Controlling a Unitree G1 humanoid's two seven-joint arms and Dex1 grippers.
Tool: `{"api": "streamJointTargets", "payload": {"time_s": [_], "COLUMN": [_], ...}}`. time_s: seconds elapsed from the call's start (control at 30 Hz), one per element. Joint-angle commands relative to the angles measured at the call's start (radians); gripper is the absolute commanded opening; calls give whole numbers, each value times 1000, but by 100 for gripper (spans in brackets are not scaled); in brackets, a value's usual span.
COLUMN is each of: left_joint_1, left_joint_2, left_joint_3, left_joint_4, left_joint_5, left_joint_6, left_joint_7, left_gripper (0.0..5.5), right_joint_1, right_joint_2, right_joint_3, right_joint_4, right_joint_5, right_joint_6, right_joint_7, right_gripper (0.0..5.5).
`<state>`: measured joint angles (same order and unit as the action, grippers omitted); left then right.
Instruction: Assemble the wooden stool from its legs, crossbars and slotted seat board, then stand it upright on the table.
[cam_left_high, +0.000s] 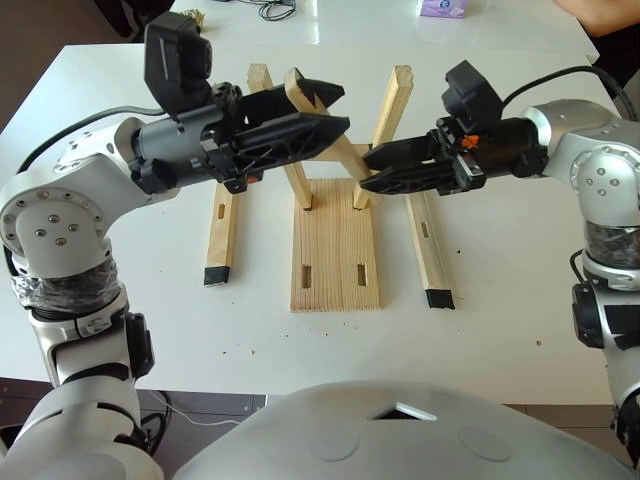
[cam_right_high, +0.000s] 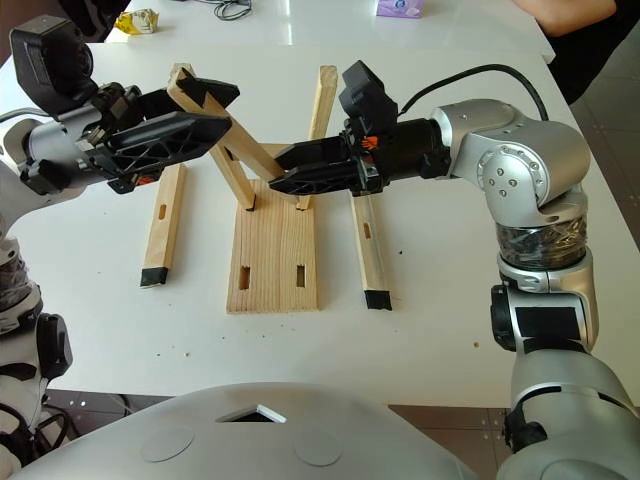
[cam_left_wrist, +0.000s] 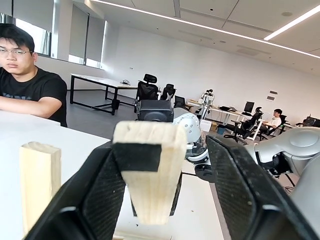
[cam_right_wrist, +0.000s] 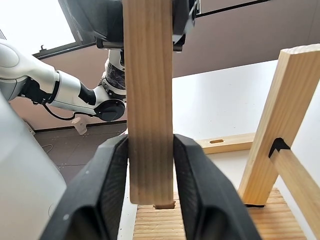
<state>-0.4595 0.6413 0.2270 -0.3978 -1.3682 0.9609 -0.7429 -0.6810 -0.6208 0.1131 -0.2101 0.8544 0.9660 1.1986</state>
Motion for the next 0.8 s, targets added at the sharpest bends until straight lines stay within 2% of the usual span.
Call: {"api": "streamJointTargets", "payload": {"time_s": [0.03, 0.27, 0.6, 0.63, 0.8], "left_joint_1": [1, 15, 42, 48, 71], "left_joint_2": [11, 4, 16, 15, 22], "left_joint_3": [-5, -8, 3, 5, 0], "left_joint_4": [-6, -27, -36, -38, -33], "left_joint_5": [8, -4, 26, 31, 89], "left_joint_6": [-7, -11, -31, -38, -77], "left_joint_7": [-6, 4, -23, -25, -52], "left_gripper": [240, 139, 135, 135, 133], "right_joint_1": [-3, 8, 17, 19, 48], "right_joint_2": [-11, -21, -15, -14, -18], "right_joint_3": [7, 26, 17, 14, 3], "right_joint_4": [-10, -16, -8, -2, 21], "right_joint_5": [-9, -16, -30, -33, -46], "right_joint_6": [-3, -2, -28, -30, -51], "right_joint_7": [4, 14, 4, -3, -10], "right_gripper": [132, 132, 132, 170, 240]}}
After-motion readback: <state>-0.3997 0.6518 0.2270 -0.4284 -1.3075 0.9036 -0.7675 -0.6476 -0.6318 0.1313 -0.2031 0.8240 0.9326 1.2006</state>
